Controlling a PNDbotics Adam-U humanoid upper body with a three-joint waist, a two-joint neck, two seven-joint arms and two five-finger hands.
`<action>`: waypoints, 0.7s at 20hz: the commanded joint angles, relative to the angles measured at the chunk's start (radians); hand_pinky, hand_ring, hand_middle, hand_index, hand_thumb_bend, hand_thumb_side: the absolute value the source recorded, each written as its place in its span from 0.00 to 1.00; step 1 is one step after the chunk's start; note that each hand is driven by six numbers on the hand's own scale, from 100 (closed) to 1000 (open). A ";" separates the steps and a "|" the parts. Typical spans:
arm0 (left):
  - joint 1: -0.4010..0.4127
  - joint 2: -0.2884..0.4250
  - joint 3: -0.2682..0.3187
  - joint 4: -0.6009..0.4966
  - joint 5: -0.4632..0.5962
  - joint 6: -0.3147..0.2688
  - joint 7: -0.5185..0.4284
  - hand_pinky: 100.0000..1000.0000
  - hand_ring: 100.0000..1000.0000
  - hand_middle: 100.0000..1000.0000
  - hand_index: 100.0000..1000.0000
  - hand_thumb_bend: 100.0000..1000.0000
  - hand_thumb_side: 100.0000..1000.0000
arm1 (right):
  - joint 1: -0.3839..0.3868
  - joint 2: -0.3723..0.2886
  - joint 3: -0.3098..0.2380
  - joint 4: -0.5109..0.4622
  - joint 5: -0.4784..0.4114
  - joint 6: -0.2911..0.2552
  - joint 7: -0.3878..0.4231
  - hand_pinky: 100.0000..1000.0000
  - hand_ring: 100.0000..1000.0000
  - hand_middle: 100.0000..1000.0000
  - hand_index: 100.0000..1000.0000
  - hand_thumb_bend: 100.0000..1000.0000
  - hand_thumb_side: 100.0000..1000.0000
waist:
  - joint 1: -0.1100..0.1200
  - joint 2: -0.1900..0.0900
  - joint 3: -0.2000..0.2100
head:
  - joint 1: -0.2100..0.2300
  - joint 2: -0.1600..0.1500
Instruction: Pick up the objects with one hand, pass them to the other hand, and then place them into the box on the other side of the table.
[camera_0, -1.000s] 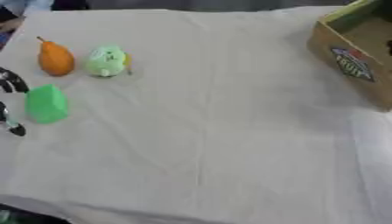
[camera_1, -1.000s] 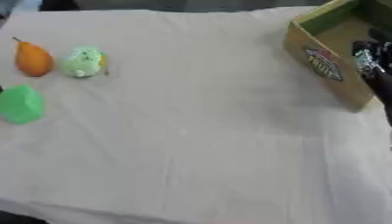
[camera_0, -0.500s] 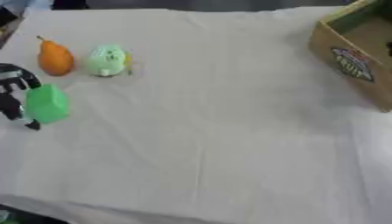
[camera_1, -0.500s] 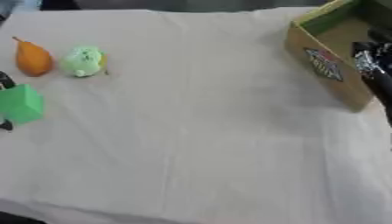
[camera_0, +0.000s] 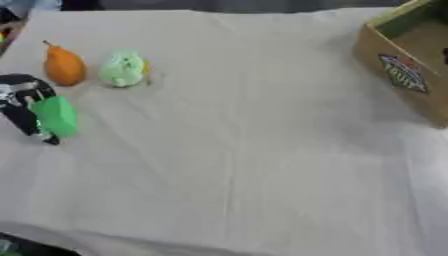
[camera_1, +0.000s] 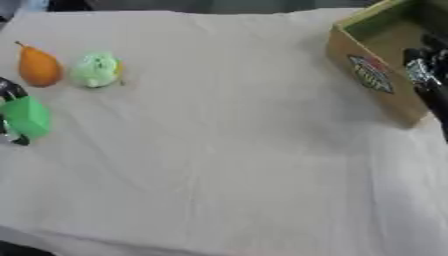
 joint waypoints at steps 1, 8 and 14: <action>-0.023 0.027 0.000 -0.004 -0.015 0.001 -0.014 0.75 0.80 0.73 0.73 0.65 0.00 | -0.013 -0.022 -0.001 -0.005 0.003 -0.001 0.003 1.00 0.93 0.83 1.00 0.00 0.69 | 0.001 -0.016 -0.001 | 0.005 0.004; -0.019 0.039 0.000 -0.017 -0.031 0.009 -0.051 0.72 0.78 0.68 0.64 0.60 0.00 | -0.010 -0.024 -0.001 -0.005 0.004 -0.001 0.003 1.00 0.93 0.83 1.00 0.00 0.69 | 0.002 -0.018 0.001 | 0.009 0.007; 0.000 0.058 0.029 -0.086 -0.003 0.030 -0.026 0.65 0.70 0.60 0.54 0.53 0.00 | -0.009 -0.025 -0.002 -0.006 0.003 -0.001 0.001 1.00 0.93 0.83 1.00 0.00 0.68 | 0.003 -0.018 0.004 | 0.006 0.005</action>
